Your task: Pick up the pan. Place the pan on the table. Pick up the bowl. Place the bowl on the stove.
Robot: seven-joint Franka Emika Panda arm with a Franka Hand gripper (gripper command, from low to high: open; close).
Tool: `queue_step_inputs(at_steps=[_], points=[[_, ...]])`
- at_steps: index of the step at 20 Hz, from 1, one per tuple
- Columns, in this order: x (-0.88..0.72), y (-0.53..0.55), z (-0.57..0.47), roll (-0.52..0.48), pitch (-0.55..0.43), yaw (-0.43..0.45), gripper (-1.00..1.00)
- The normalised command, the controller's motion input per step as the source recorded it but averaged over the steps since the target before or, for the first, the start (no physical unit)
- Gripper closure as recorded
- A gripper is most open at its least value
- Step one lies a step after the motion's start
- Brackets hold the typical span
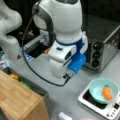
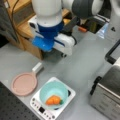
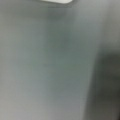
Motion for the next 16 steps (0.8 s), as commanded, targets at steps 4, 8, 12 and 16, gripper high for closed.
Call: queue_step_inputs(at_steps=[4, 8, 12, 16], points=[[-0.46, 0.28, -0.22, -0.127, -0.093, -0.076, -1.0], [-0.39, 0.22, -0.18, -0.118, -0.125, -0.08, -1.0], [-0.34, 0.14, -0.07, -0.106, -0.162, -0.042, -1.0], [-0.31, 0.08, 0.04, -0.099, -0.159, -0.017, -1.0]])
